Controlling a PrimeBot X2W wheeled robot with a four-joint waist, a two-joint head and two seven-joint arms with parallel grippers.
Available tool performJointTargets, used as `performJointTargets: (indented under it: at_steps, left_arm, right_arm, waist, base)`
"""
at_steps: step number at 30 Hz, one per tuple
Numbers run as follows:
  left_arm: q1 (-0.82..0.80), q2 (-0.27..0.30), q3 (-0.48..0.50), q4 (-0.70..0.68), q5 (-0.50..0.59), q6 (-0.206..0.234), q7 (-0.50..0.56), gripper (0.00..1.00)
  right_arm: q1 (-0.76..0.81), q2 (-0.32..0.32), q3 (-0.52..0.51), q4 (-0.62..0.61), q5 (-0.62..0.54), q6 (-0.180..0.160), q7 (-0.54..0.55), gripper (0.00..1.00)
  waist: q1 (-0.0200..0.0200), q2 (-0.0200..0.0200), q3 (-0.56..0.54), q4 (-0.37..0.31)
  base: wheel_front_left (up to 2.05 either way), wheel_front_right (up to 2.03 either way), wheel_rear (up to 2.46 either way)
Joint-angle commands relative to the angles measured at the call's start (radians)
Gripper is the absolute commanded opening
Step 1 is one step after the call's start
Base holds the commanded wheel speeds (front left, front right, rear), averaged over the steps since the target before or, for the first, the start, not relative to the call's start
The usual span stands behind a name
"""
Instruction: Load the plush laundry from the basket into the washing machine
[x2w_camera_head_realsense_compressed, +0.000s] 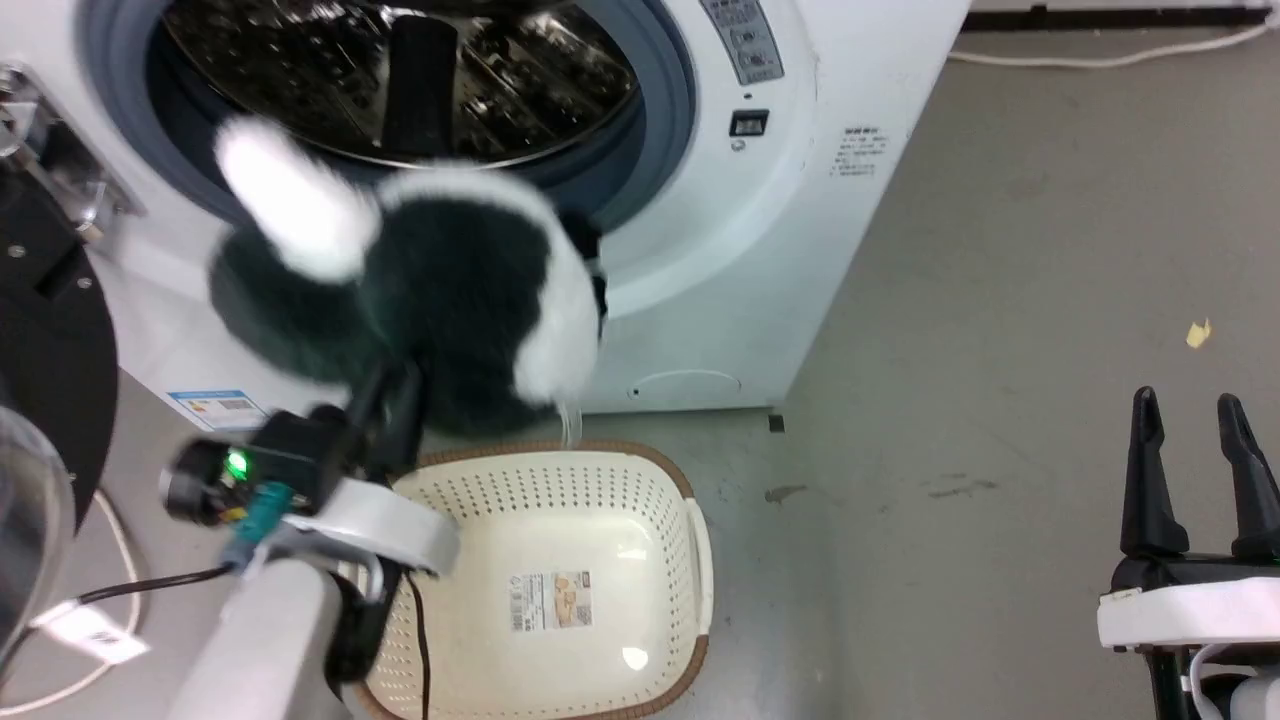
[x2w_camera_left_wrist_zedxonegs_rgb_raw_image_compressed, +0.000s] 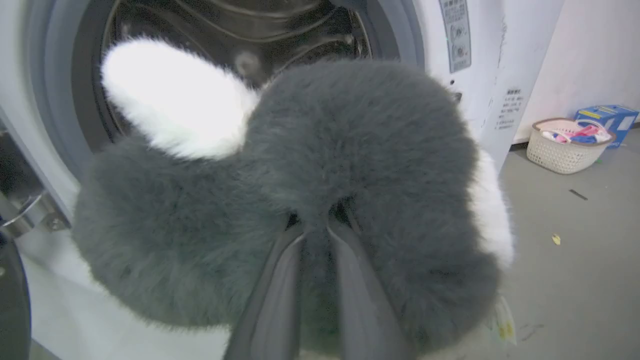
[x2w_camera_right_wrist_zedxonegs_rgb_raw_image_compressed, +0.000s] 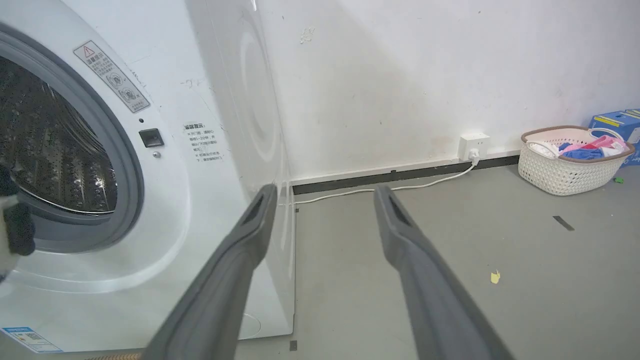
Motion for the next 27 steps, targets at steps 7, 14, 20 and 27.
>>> performJointTargets:
  at_steps: [7, 14, 20, 27]
  left_arm:
    - [-0.174, 0.029, 0.123, -0.071, 0.034, -0.04, -0.004, 0.0]
    - [-0.433, 0.085, 0.153, 0.025, 0.038, -0.055, 0.054, 0.0]
    - [-0.69, 0.154, 0.155, 0.139, 0.065, -0.073, 0.139, 0.0]
    - [-0.953, 0.239, 0.139, 0.342, 0.123, -0.078, 0.236, 0.0]
  right_arm:
    - [-0.046, -0.001, 0.017, -0.022, 0.046, -0.001, -0.004, 1.0]
    - [-0.114, -0.001, 0.036, -0.039, 0.117, -0.001, -0.004, 1.0]
    - [-0.15, -0.001, 0.046, -0.06, 0.192, -0.001, -0.004, 1.0]
    - [-0.179, -0.001, 0.086, -0.076, 0.239, -0.001, -0.004, 1.0]
  waist:
    - [0.0001, 0.0, 0.178, -0.086]
    - [0.0001, 0.0, 0.338, -0.172]
    - [0.0001, 0.0, 0.452, -0.233]
    - [0.0001, 0.0, 0.541, -0.288]
  base:
    - [0.0, 0.0, 0.0]
    - [0.0, 0.0, 0.0]
    - [0.0, 0.0, 0.0]
    - [0.0, 0.0, 0.0]
